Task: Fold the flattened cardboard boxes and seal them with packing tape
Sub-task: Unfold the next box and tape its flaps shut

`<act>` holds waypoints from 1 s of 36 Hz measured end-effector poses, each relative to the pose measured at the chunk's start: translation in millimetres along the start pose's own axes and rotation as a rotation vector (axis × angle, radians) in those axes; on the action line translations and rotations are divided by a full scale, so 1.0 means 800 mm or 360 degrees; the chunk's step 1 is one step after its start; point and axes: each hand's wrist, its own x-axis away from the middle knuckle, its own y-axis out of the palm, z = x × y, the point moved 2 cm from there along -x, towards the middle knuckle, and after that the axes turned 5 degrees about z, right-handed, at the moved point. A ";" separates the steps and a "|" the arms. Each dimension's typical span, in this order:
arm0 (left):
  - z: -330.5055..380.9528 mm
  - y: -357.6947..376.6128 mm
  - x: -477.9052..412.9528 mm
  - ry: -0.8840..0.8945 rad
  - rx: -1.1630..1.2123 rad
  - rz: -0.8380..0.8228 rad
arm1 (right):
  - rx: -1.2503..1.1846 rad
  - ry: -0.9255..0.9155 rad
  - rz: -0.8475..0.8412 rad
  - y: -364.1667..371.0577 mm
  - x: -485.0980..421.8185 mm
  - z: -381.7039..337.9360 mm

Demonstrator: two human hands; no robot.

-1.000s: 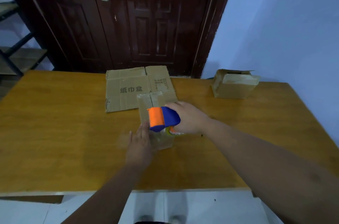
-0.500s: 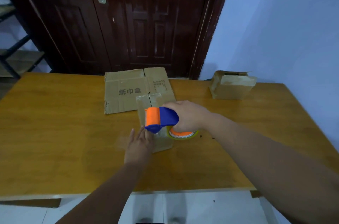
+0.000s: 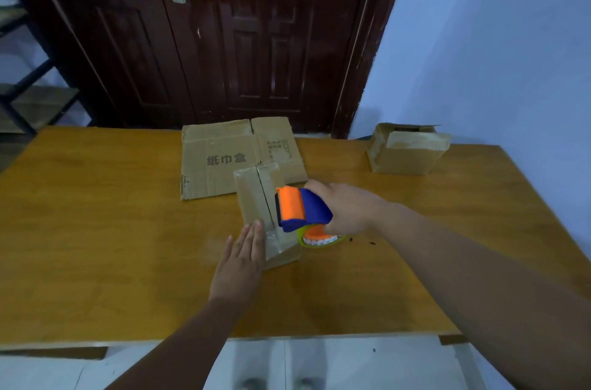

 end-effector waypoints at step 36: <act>0.007 0.000 -0.007 0.0028 -0.0074 -0.0026 | 0.0158 0.0038 -0.0100 0.017 -0.012 0.059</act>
